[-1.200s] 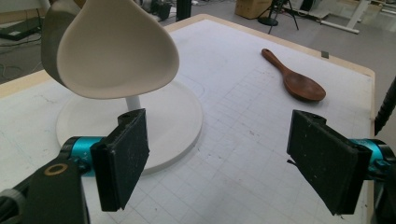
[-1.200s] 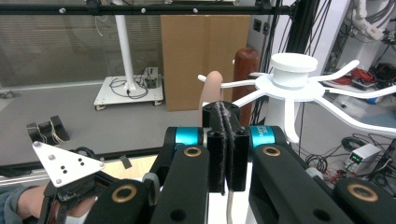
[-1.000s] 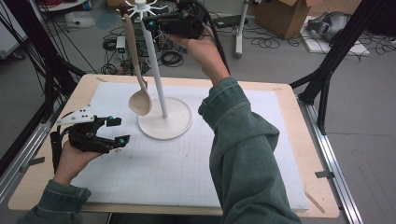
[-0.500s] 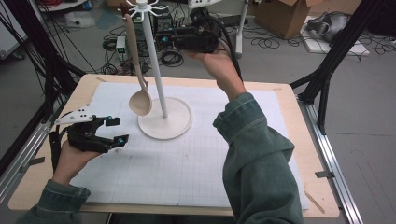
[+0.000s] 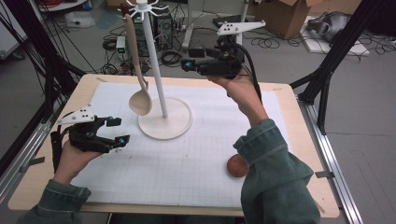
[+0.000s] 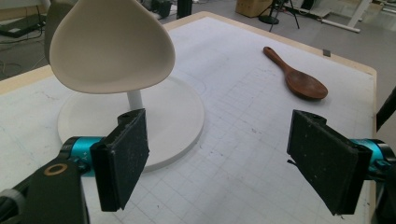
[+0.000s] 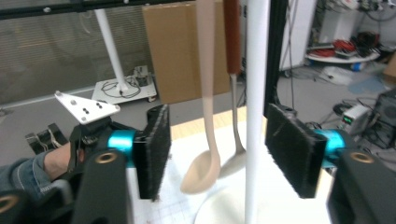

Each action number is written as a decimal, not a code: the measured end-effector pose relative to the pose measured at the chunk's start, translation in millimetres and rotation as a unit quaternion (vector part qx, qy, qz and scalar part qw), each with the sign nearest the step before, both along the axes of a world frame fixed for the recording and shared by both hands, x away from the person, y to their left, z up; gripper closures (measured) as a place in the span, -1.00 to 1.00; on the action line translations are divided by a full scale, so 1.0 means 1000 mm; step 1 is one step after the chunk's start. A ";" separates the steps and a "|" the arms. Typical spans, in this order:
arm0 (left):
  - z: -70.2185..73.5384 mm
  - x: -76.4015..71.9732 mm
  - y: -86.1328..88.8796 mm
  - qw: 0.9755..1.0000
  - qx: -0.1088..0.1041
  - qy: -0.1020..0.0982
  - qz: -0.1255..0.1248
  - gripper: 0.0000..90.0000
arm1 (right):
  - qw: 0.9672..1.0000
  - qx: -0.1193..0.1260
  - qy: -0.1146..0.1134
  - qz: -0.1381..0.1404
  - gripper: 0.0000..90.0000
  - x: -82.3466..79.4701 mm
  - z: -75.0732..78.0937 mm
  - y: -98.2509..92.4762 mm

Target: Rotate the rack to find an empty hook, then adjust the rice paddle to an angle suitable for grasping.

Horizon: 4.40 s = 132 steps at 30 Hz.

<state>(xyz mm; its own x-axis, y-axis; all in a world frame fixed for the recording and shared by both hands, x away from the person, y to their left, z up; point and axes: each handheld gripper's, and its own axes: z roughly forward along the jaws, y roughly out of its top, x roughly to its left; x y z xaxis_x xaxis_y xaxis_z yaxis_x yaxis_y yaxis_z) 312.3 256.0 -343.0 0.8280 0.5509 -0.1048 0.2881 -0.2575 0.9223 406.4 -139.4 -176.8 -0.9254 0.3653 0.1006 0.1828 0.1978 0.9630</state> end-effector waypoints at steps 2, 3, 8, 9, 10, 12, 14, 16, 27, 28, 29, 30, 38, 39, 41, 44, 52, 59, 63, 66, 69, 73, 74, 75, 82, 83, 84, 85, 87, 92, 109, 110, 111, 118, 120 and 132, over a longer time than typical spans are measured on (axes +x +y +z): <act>0.000 0.000 -0.001 1.000 -0.001 0.001 0.000 -0.53 | 1.000 0.000 0.003 -0.005 -0.23 -0.004 -0.007 -0.008; 0.000 0.000 -0.001 1.000 0.000 0.001 0.000 -0.53 | 1.000 -0.001 0.005 -0.011 -0.26 -0.005 -0.010 -0.011; -0.001 0.000 -0.002 1.000 0.000 0.003 -0.005 -0.54 | 1.000 -0.009 0.014 -0.016 -0.27 -0.013 -0.027 -0.025; -0.001 0.000 -0.002 1.000 0.001 0.003 -0.006 -0.54 | 1.000 -0.012 0.014 -0.019 -0.28 -0.014 -0.032 -0.029; -0.001 0.000 -0.002 1.000 0.001 0.003 -0.006 -0.54 | 1.000 -0.010 0.018 -0.020 -0.28 -0.014 -0.036 -0.031; -0.001 0.000 -0.001 1.000 0.000 0.003 -0.005 -0.54 | 0.999 -0.014 0.025 -0.027 -0.28 -0.016 -0.042 -0.036; -0.001 0.000 0.000 1.000 0.000 0.002 -0.003 -0.54 | 0.999 -0.013 0.028 -0.030 -0.28 -0.016 -0.048 -0.040; -0.001 0.000 0.000 1.000 0.000 0.003 -0.002 -0.54 | 0.999 -0.019 0.032 -0.034 -0.29 -0.017 -0.054 -0.042; -0.002 0.000 0.000 1.000 0.001 0.003 -0.002 -0.54 | 0.997 -0.028 0.051 -0.050 -0.34 -0.029 -0.086 -0.058; -0.002 0.001 0.000 1.000 -0.001 0.004 -0.001 -0.54 | 0.997 -0.028 0.052 -0.052 -0.34 -0.030 -0.089 -0.060; -0.002 0.001 0.000 1.000 -0.002 0.004 -0.001 -0.54 | 0.997 -0.029 0.054 -0.053 -0.34 -0.030 -0.092 -0.061; -0.002 0.001 0.000 1.000 -0.001 0.004 -0.001 -0.54 | 0.996 -0.030 0.056 -0.056 -0.34 -0.031 -0.095 -0.063; -0.007 0.004 -0.002 1.000 0.003 0.010 0.001 -0.57 | 0.994 -0.037 0.070 -0.069 -0.35 -0.039 -0.114 -0.073; -0.008 0.004 -0.002 1.000 0.002 0.011 0.000 -0.57 | 0.994 -0.038 0.071 -0.070 -0.36 -0.040 -0.117 -0.075; -0.009 0.005 -0.003 1.000 0.005 0.011 0.000 -0.57 | 0.994 -0.039 0.071 -0.075 -0.36 -0.043 -0.121 -0.079; -0.010 0.005 -0.005 1.000 0.007 0.011 0.000 -0.59 | 0.993 -0.036 0.077 -0.079 -0.36 -0.047 -0.129 -0.084; -0.012 0.004 -0.010 1.000 0.011 0.010 0.002 -0.65 | 0.991 -0.039 0.085 -0.091 -0.36 -0.059 -0.149 -0.097; -0.018 0.005 -0.016 1.000 0.017 0.012 0.003 -0.73 | 0.989 -0.039 0.094 -0.107 -0.35 -0.067 -0.166 -0.109; -0.024 0.005 -0.022 1.000 0.021 0.013 0.001 -0.77 | 0.987 -0.041 0.094 -0.121 -0.35 -0.073 -0.177 -0.116; -0.028 0.005 -0.026 1.000 0.023 0.015 0.000 -0.80 | 0.986 -0.044 0.096 -0.131 -0.34 -0.077 -0.185 -0.121; -0.033 0.004 -0.029 1.000 0.025 0.018 0.002 -0.83 | 0.984 -0.046 0.098 -0.140 -0.33 -0.081 -0.192 -0.126; -0.041 0.003 -0.028 0.999 0.028 0.022 0.005 -0.86 | 0.981 -0.058 0.102 -0.152 -0.33 -0.086 -0.200 -0.131; -0.043 0.004 -0.027 0.999 0.029 0.024 0.006 -0.86 | 0.981 -0.059 0.103 -0.154 -0.33 -0.087 -0.202 -0.133; -0.044 0.004 -0.026 0.999 0.030 0.025 0.006 -0.86 | 0.980 -0.061 0.104 -0.156 -0.33 -0.088 -0.204 -0.134; -0.051 0.001 -0.020 0.999 0.034 0.022 0.017 -0.86 | 0.977 -0.065 0.114 -0.171 -0.27 -0.095 -0.220 -0.142; -0.052 0.000 -0.019 0.999 0.035 0.022 0.017 -0.86 | 0.976 -0.067 0.114 -0.173 -0.25 -0.096 -0.222 -0.144; -0.052 0.000 -0.019 0.999 0.034 0.022 0.018 -0.86 | 0.975 -0.068 0.114 -0.176 -0.21 -0.097 -0.223 -0.145; -0.053 -0.001 -0.019 0.999 0.034 0.023 0.016 -0.86 | 0.975 -0.070 0.116 -0.177 -0.15 -0.098 -0.225 -0.146; -0.054 -0.001 -0.019 0.999 0.035 0.023 0.018 -0.86 | 0.974 -0.070 0.119 -0.179 -0.08 -0.099 -0.228 -0.148; -0.056 -0.003 -0.019 0.999 0.038 0.022 0.018 -0.86 | 0.971 -0.082 0.126 -0.186 0.23 -0.102 -0.233 -0.153; -0.057 -0.003 -0.016 0.999 0.034 0.019 0.019 -0.86 | 0.965 -0.118 0.134 -0.195 0.88 -0.104 -0.244 -0.160; -0.057 -0.003 -0.016 0.999 0.035 0.018 0.020 -0.86 | 0.964 -0.118 0.133 -0.198 0.90 -0.103 -0.244 -0.161; -0.057 -0.003 -0.016 0.999 0.034 0.018 0.020 -0.86 | 0.963 -0.120 0.136 -0.200 0.92 -0.103 -0.245 -0.161; -0.057 -0.003 -0.015 0.999 0.036 0.019 0.021 -0.86 | 0.955 -0.130 0.150 -0.219 0.98 -0.103 -0.252 -0.169; -0.057 -0.002 -0.015 0.999 0.036 0.018 0.020 -0.86 | 0.953 -0.132 0.151 -0.226 0.99 -0.103 -0.255 -0.172; -0.058 -0.002 -0.016 0.999 0.036 0.021 0.020 -0.86 | 0.940 -0.154 0.172 -0.252 0.99 -0.100 -0.270 -0.182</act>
<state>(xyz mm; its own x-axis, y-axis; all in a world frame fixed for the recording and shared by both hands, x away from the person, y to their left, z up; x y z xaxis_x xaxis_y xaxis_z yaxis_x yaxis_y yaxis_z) 310.3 239.9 -400.6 0.8014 0.5902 -0.0975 0.3373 -0.3112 0.8885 306.6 -321.4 -446.5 -0.5585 0.8097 0.1803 0.6184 0.2616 0.7410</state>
